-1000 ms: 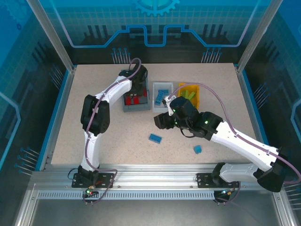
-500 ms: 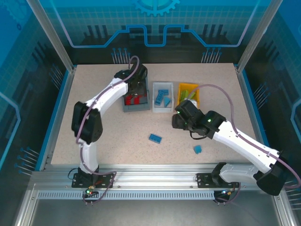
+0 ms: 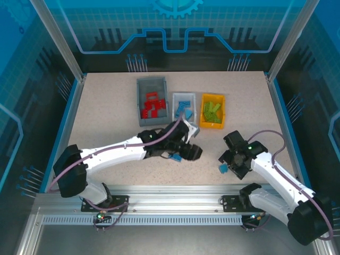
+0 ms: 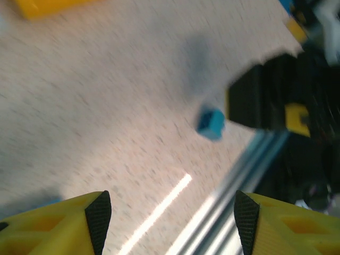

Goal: Sort the legos into containers by color

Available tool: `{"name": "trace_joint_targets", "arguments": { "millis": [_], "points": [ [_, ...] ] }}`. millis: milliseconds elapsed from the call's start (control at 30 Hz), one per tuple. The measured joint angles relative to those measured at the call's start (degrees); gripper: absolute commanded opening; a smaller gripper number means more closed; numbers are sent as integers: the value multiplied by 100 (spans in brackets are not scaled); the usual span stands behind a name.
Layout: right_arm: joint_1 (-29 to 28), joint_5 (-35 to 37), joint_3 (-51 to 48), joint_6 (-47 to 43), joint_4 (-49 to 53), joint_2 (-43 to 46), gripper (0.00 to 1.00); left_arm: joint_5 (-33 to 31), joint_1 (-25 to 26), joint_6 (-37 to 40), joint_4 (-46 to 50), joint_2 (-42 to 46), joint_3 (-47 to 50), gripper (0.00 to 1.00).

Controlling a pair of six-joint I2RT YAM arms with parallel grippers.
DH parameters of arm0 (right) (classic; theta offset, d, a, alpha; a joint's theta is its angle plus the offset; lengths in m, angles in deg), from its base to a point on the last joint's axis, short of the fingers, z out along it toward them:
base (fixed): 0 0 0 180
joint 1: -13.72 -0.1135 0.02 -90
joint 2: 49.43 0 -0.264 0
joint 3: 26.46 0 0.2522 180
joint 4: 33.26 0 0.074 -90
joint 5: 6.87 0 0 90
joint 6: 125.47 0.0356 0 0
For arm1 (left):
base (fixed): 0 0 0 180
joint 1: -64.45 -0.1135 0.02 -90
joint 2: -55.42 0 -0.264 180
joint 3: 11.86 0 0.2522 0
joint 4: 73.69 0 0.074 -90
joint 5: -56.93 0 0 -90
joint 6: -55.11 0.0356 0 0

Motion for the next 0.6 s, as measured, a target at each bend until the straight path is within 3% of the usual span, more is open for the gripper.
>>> {"name": "trace_joint_targets", "arguments": {
  "millis": [167, 400, 600],
  "points": [
    [33, -476, -299, 457, -645, -192, 73, 184, 409, -13, -254, 470, 540, 66],
    [116, -680, -667, 774, -1316, -540, 61, 146, 409, -11, -319, 1152, 686, 66],
    [227, -728, -741, 802, -1659, -765, 52, 57, 409, -7, -278, 1193, 684, 65]
  ]
}}
